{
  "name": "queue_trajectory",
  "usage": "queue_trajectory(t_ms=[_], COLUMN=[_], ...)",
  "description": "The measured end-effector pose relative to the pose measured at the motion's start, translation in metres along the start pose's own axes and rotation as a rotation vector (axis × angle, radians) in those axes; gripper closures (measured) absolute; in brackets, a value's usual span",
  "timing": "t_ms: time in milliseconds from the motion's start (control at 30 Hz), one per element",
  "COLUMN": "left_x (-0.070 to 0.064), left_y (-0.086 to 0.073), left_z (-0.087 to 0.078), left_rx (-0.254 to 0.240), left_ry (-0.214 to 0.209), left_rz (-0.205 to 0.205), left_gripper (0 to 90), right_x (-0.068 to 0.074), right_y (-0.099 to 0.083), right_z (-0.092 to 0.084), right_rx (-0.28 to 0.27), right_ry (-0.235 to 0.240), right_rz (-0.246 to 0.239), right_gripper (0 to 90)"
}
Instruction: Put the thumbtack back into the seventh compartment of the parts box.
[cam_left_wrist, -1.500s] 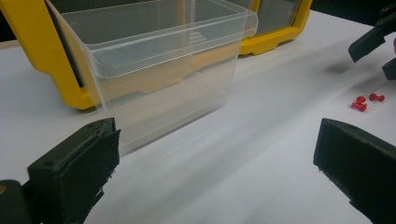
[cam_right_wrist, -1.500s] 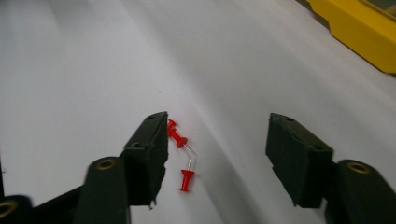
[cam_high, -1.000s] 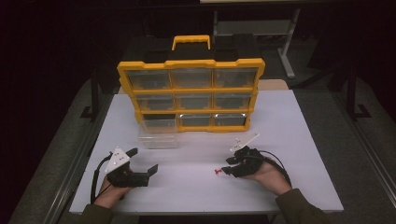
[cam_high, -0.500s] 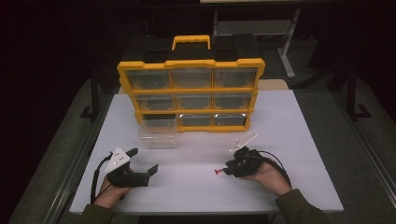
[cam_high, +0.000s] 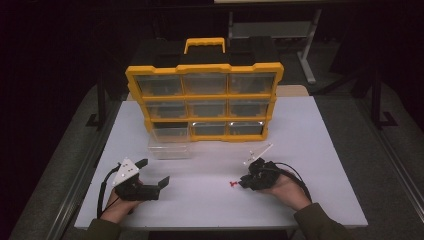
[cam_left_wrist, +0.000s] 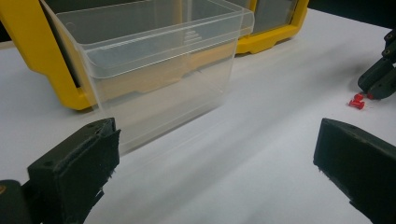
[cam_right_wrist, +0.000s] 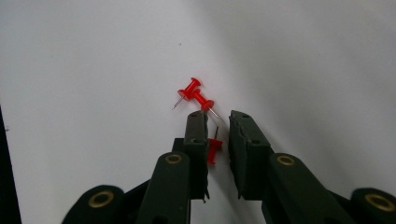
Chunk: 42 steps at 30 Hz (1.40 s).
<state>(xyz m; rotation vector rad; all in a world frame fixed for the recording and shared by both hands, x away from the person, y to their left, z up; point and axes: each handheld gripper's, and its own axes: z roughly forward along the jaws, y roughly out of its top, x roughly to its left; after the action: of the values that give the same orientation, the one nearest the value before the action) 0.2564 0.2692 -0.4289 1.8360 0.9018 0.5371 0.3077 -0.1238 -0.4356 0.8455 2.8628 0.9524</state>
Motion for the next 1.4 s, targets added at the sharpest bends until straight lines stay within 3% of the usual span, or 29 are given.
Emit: queue_trajectory(t_ms=[400, 567, 800, 1167, 1400], left_x=[-0.001, 0.0, 0.0, -0.001, -0.002], left_y=[0.0, 0.0, 0.0, 0.0, 0.0], left_z=[0.0, 0.0, 0.0, 0.001, 0.001], left_rx=[0.0, -0.001, -0.002, -0.001, -0.009], left_ry=[-0.001, -0.001, -0.002, -0.006, -0.007], left_rz=[-0.003, 0.002, -0.001, -0.003, -0.006], left_gripper=[0.0, 0.0, 0.0, 0.0, 0.0], right_x=[0.001, 0.0, -0.002, -0.003, -0.005], right_y=[-0.002, -0.001, -0.002, 0.002, 0.007], right_z=[0.001, 0.0, -0.004, -0.012, -0.016], right_rx=[-0.002, -0.006, -0.014, -0.047, -0.074], right_ry=[-0.022, 0.002, -0.016, 0.01, 0.019], right_rz=[-0.001, 0.029, 0.026, 0.058, 0.054], right_gripper=[81.4, 81.8, 81.8, 81.7, 81.7])
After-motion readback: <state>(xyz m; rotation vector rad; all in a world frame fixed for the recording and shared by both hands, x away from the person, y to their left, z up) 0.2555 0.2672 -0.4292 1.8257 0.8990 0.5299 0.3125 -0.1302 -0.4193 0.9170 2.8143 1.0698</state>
